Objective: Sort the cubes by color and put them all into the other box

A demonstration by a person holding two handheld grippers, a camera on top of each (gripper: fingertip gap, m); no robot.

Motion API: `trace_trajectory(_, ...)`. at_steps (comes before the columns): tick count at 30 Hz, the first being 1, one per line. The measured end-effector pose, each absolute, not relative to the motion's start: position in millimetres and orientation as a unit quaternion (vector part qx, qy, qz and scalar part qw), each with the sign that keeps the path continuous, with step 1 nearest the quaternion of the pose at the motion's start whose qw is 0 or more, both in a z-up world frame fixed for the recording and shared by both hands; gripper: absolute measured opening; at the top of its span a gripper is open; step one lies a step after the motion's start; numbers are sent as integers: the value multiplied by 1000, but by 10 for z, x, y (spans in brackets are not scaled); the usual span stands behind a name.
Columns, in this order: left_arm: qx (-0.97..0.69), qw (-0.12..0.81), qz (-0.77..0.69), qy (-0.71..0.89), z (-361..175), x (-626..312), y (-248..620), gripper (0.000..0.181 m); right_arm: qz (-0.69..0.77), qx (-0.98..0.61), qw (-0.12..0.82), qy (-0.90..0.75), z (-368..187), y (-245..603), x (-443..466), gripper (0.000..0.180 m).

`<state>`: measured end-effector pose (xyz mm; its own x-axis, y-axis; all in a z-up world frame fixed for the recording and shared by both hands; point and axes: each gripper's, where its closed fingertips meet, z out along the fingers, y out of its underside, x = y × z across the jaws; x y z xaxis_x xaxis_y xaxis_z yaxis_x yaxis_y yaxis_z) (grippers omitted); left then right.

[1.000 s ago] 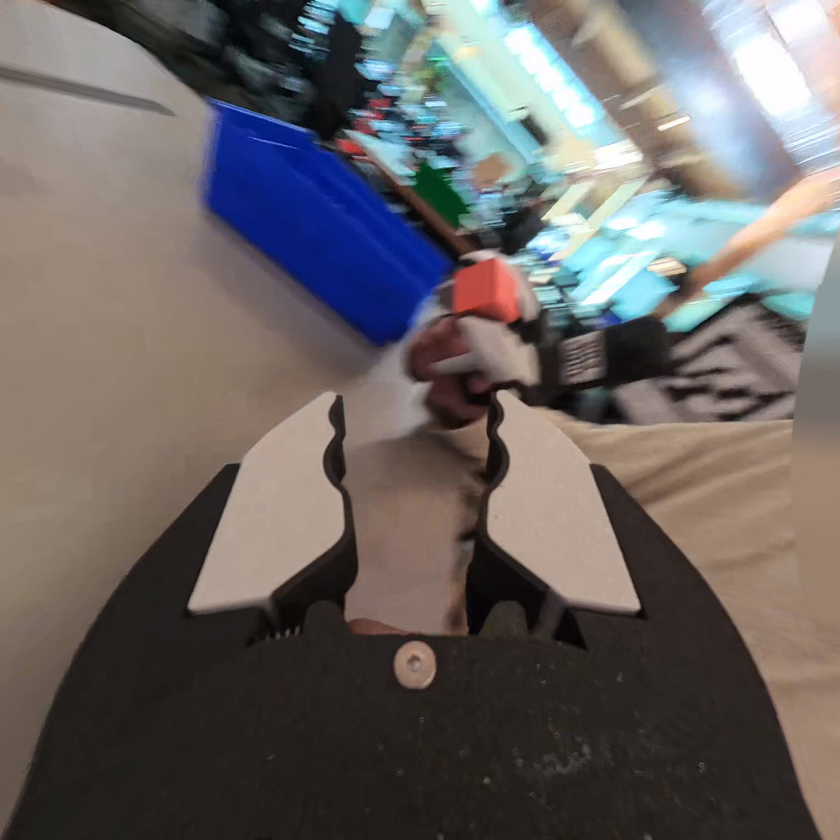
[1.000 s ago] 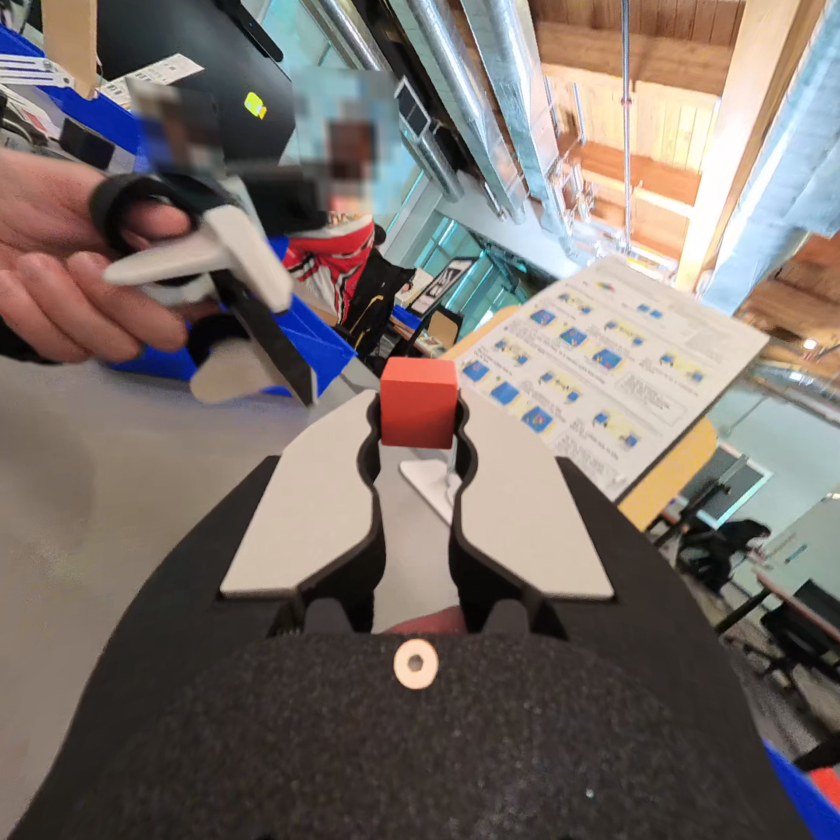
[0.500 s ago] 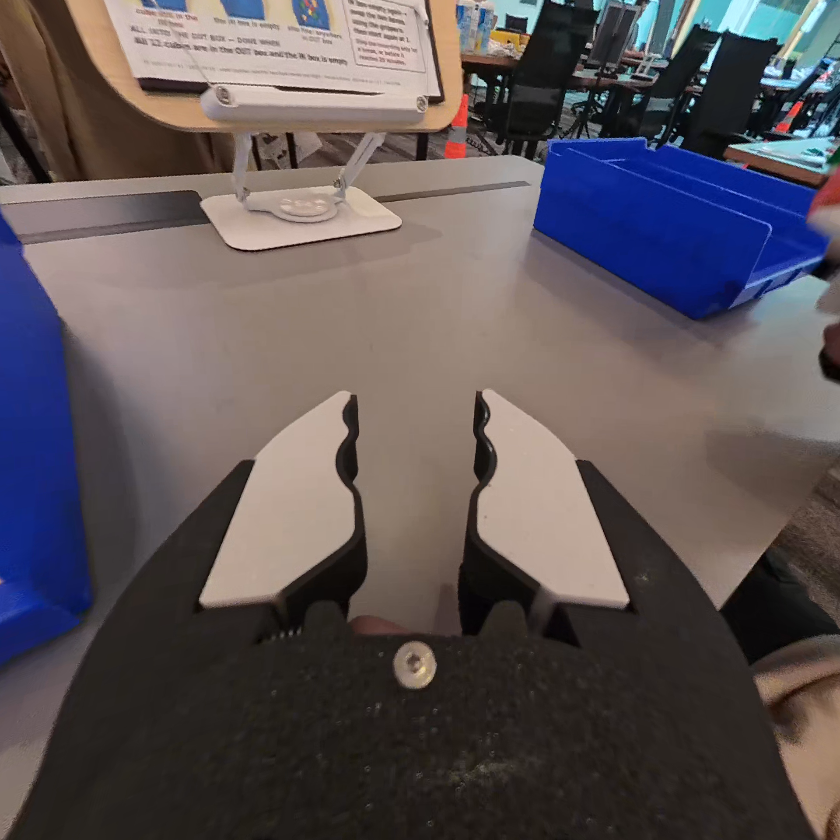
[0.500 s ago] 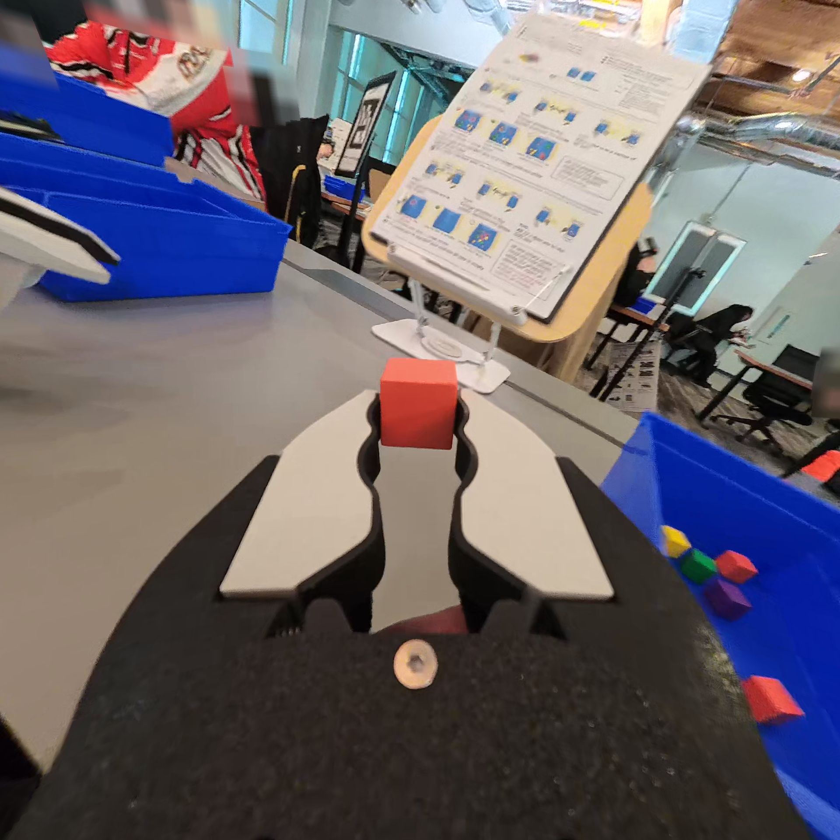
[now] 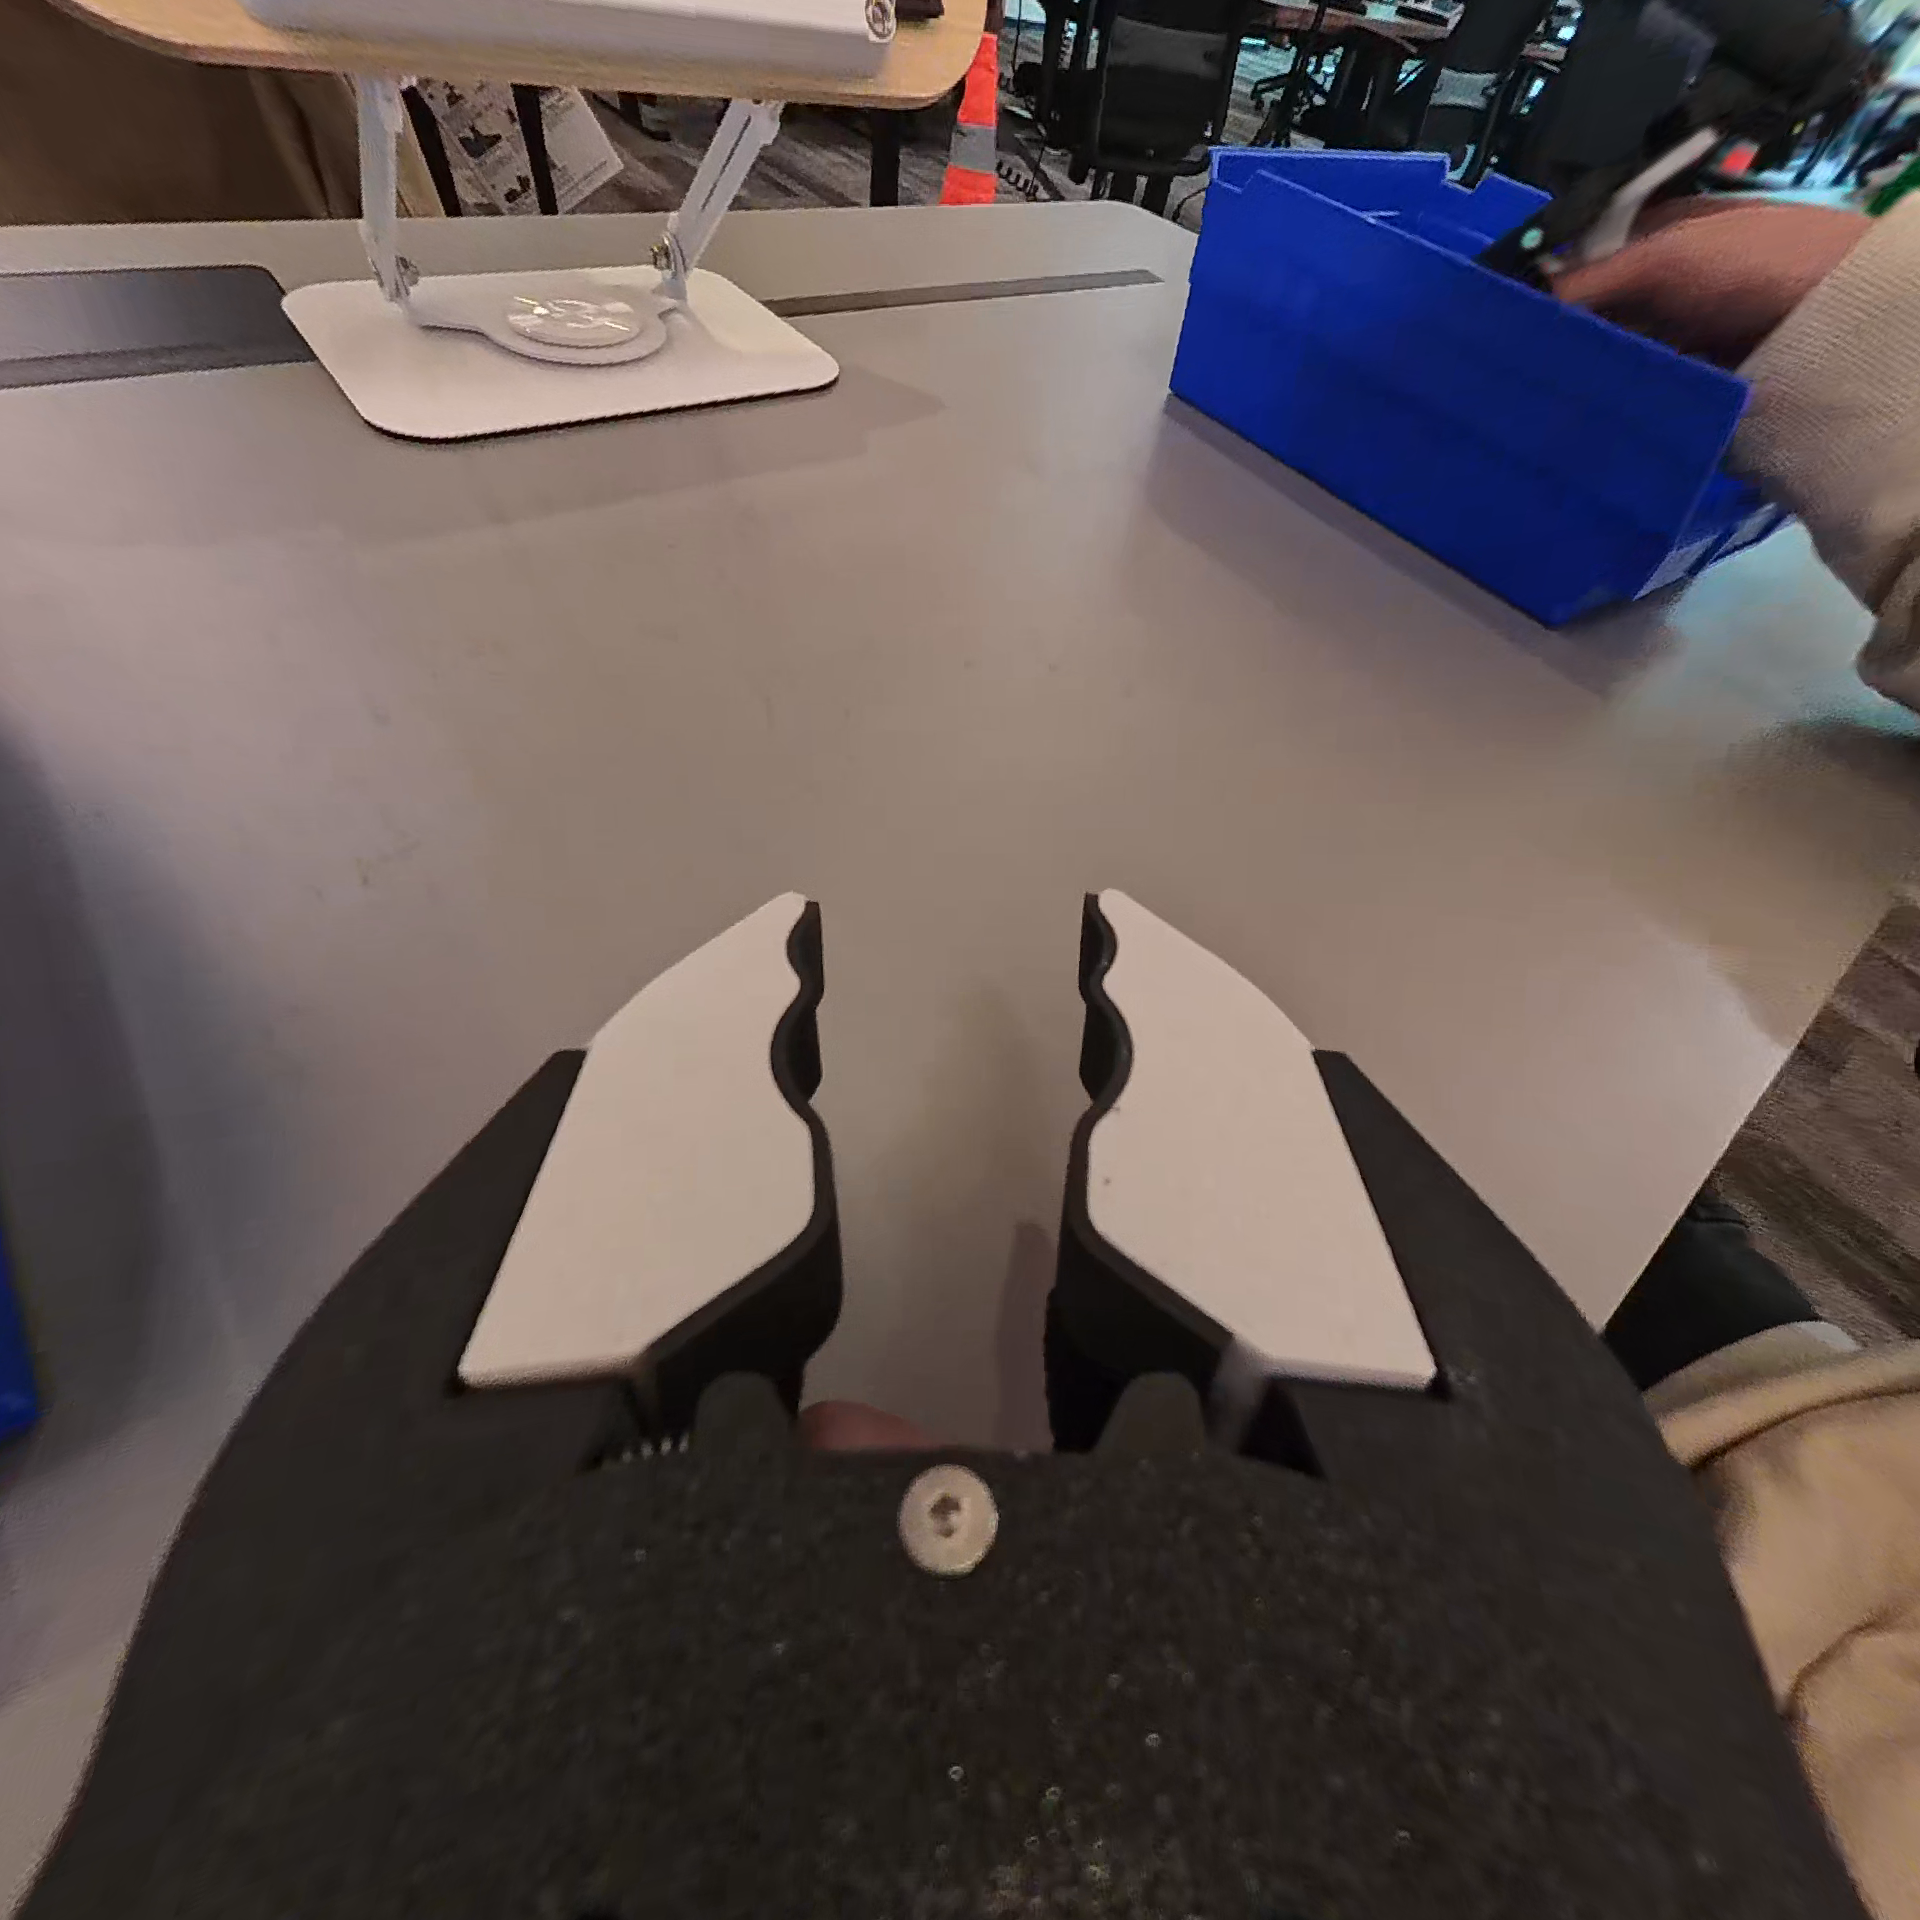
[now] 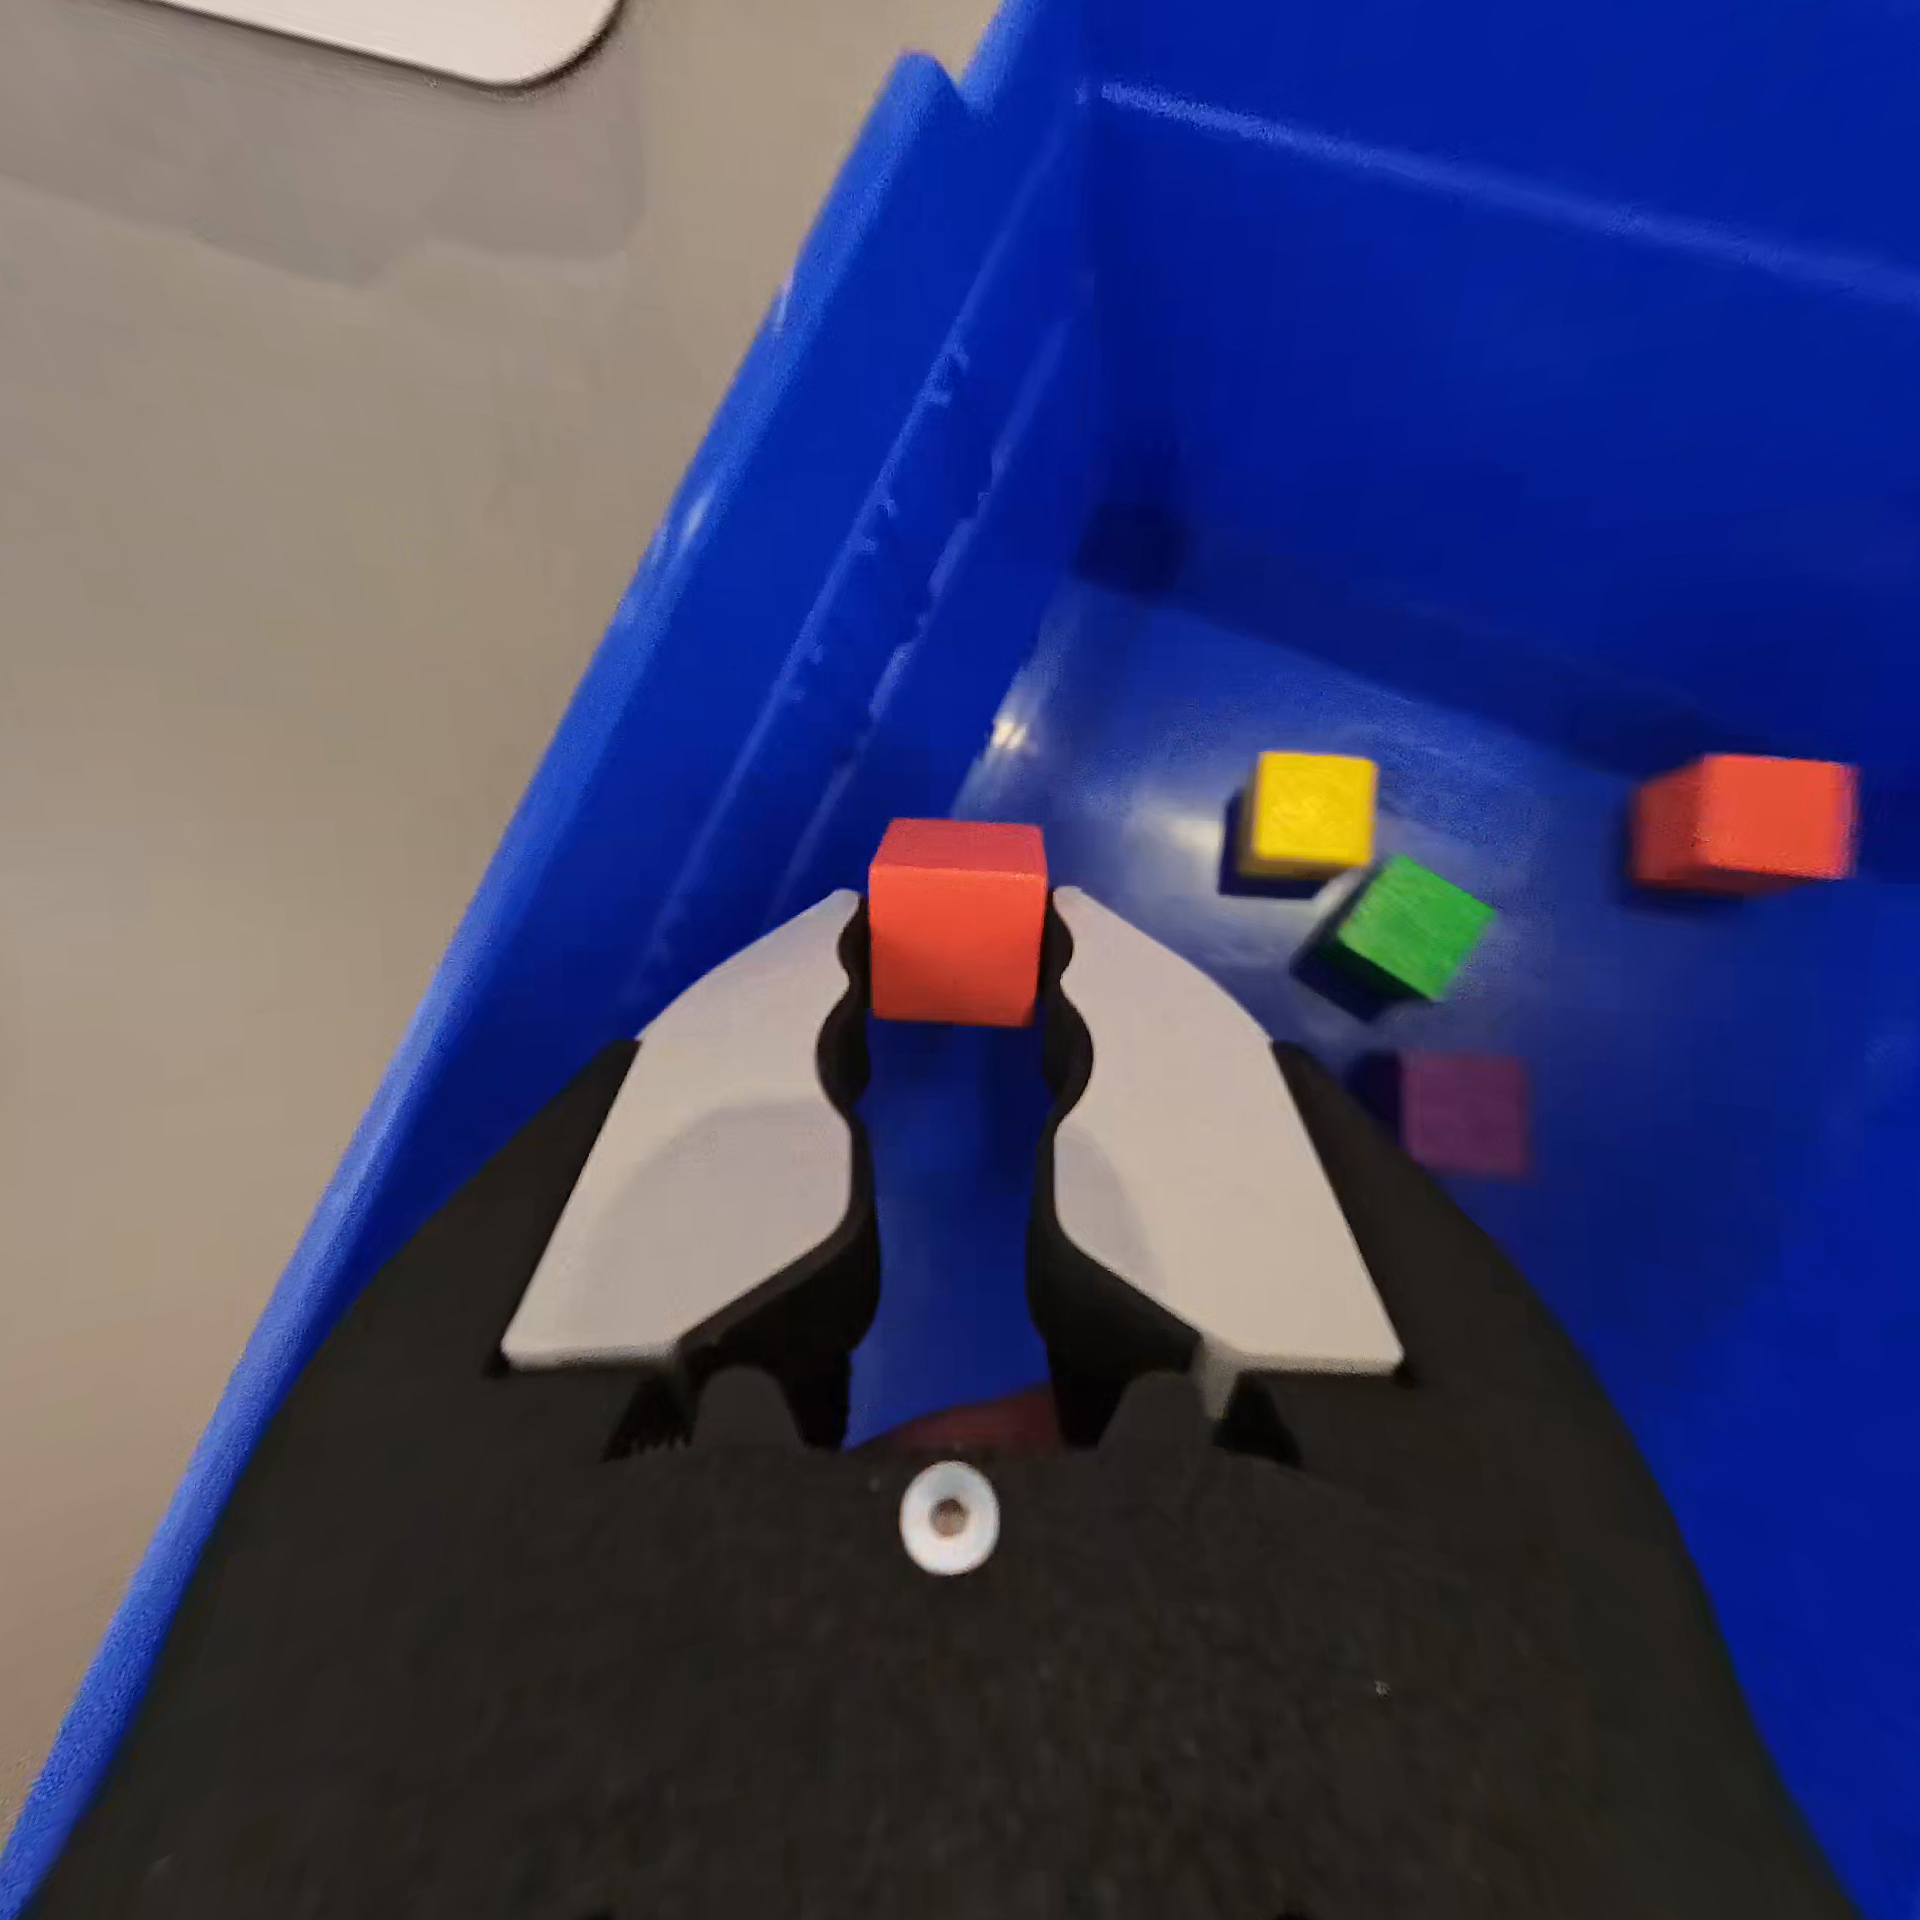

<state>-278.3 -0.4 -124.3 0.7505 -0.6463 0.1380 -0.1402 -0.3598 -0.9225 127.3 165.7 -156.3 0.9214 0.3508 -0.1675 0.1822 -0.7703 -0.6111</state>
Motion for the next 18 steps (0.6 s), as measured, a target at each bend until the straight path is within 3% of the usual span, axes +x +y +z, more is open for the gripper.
trace_trajectory(4,-786,516,-228,255,-1237,-2850,-12,47,143,-952,242,-122,-1856,1797,1271,31)
trace_trajectory(6,-786,516,-226,254,-1235,-2874,-21,47,148,-948,262,-107,-1776,1785,1332,42)
trace_trajectory(8,-786,518,-227,249,-1228,-2897,-26,47,134,-936,315,-86,-1483,1671,1479,42)
trace_trajectory(13,-788,516,-227,246,-1221,-2881,-9,47,156,-785,598,-49,-227,784,1229,37)
trace_trajectory(15,-789,515,-220,253,-1237,-2844,8,47,229,-732,635,-86,-182,282,579,32)
trace_trajectory(18,-791,512,-205,264,-1275,-2776,31,47,248,-747,595,-162,-725,-209,-319,37)
